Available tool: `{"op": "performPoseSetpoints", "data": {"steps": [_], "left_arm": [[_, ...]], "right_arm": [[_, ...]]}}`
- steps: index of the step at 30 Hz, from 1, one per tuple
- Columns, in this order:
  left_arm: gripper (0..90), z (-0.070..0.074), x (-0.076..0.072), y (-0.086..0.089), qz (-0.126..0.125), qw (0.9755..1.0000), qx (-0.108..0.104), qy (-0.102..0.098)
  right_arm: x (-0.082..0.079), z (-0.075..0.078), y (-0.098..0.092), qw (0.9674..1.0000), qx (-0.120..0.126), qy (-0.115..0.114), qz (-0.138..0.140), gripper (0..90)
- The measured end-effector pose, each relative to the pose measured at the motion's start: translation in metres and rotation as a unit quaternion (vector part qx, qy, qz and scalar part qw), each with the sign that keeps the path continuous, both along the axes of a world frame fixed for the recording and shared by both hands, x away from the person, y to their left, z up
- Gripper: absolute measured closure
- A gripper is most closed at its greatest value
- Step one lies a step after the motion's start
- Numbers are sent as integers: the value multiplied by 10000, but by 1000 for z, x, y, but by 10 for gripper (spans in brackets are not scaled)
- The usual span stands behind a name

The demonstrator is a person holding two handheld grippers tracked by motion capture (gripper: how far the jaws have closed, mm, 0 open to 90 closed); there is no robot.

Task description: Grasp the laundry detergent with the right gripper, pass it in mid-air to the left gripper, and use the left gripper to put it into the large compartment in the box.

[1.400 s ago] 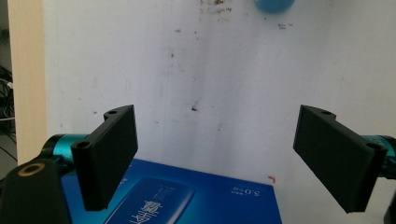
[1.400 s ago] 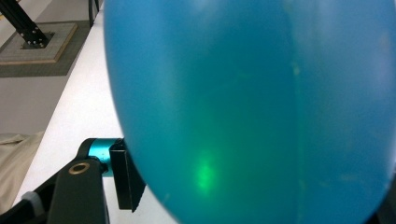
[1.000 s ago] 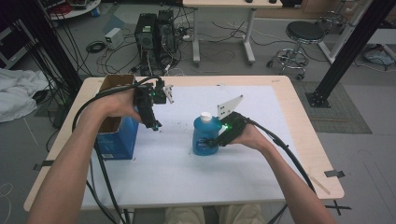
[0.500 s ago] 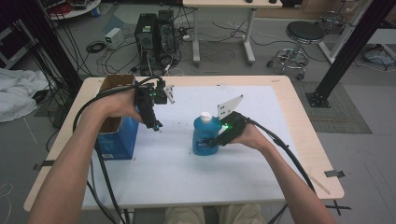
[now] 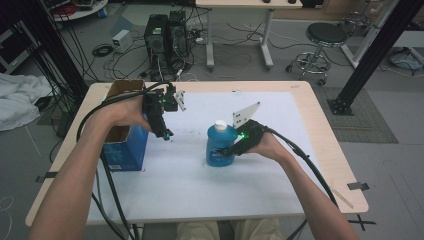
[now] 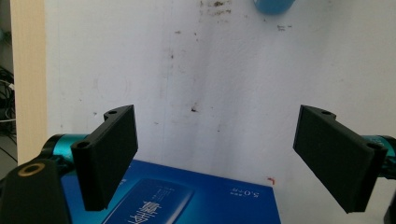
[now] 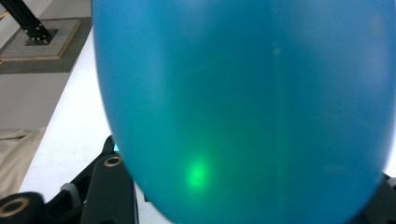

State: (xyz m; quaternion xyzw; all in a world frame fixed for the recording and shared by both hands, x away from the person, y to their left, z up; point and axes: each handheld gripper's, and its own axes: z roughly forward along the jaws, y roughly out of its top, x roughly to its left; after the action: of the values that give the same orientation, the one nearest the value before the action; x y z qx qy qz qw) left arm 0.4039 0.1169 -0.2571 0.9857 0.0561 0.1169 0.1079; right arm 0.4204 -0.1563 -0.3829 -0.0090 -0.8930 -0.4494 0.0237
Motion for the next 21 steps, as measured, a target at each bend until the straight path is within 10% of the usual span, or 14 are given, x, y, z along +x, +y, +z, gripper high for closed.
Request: {"op": "performPoseSetpoints", "data": {"steps": [21], "left_arm": [[139, 23, -6, -8, 100, 9988, -473, 73]], "right_arm": [[-3, 18, -1, 9998, -174, -100, -37, 457]]}}
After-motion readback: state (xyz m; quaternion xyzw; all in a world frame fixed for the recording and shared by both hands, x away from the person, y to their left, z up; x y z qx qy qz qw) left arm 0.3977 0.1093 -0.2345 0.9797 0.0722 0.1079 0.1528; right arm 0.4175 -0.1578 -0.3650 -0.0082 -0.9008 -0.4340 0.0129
